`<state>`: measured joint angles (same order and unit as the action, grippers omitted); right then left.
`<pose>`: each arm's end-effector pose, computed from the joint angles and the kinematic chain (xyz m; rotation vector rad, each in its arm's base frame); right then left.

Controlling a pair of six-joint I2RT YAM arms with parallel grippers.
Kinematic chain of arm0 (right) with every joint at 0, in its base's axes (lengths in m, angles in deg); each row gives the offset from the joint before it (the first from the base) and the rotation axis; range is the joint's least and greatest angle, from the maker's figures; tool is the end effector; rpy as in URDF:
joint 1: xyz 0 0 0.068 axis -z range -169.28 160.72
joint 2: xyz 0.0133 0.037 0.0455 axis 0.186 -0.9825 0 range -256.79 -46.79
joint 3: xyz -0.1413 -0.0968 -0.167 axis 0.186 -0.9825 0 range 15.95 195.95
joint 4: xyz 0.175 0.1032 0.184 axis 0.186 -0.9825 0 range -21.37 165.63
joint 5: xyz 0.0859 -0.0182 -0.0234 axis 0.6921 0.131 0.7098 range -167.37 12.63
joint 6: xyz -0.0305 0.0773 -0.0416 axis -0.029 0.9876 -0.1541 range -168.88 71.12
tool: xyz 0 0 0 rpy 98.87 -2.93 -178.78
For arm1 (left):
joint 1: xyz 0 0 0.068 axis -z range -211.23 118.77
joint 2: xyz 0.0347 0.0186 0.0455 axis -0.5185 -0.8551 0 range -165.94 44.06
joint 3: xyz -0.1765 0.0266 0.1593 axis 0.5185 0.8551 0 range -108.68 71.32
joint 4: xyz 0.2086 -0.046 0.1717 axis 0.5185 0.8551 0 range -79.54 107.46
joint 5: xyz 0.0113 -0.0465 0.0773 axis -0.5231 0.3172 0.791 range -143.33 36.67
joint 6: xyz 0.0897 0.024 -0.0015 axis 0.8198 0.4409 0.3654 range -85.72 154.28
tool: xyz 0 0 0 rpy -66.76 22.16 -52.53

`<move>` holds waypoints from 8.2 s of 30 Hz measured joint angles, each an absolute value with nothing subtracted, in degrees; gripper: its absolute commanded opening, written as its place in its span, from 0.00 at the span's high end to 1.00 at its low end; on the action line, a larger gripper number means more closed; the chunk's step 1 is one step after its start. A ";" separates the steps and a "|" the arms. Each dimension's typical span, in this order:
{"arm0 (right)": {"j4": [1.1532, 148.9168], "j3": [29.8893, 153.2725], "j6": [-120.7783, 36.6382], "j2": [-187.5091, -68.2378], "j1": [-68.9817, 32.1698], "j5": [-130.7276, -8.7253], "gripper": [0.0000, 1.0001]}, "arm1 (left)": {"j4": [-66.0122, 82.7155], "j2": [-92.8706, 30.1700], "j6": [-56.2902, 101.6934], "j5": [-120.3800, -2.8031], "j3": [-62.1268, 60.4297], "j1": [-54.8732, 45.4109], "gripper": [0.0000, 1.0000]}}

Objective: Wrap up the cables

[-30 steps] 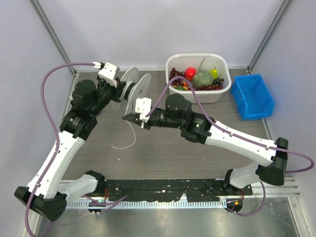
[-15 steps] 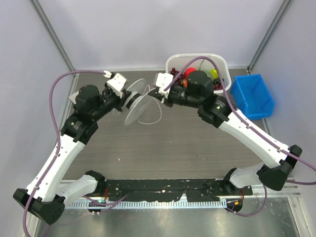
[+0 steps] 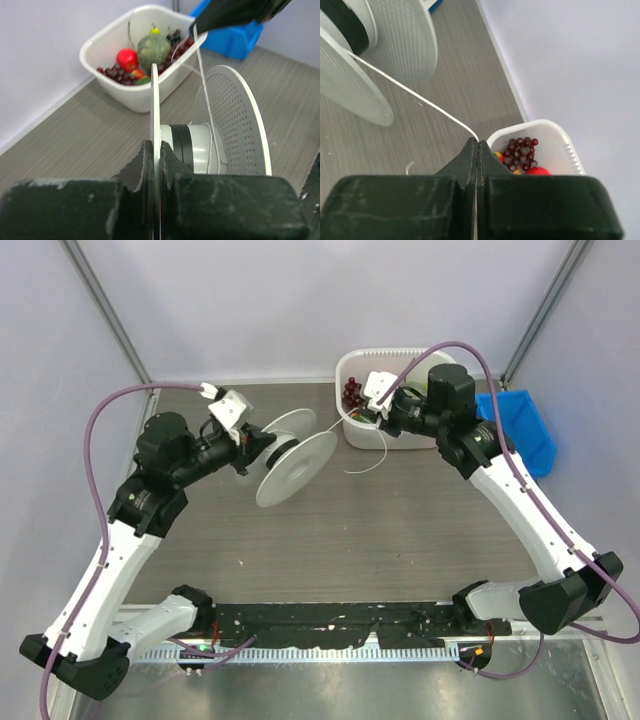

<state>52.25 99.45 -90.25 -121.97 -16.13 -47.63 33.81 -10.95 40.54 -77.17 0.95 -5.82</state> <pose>0.2934 0.1951 0.3936 -1.2921 1.2647 0.2952 0.2302 -0.1467 0.4066 0.7671 1.5565 -0.6022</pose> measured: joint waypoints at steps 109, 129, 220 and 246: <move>94.24 45.64 -122.01 -105.71 -44.35 -71.89 0.32 | 29.57 -23.17 7.41 -65.10 -26.83 -5.80 1.00; 111.57 50.23 -133.70 -124.33 -48.04 -83.52 0.28 | 29.35 -22.07 7.21 -65.08 -22.76 -5.80 1.00; 116.71 84.33 -65.38 -120.66 -38.58 -80.29 1.00 | 20.00 -16.61 14.42 -58.46 12.58 9.65 1.00; 104.67 92.22 -57.73 -124.77 -29.18 -75.45 0.99 | 10.34 -12.39 35.28 -49.45 19.07 18.64 1.00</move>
<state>104.67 92.22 -57.73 -124.77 -29.18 -75.45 10.34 -12.39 35.28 -49.45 19.07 18.64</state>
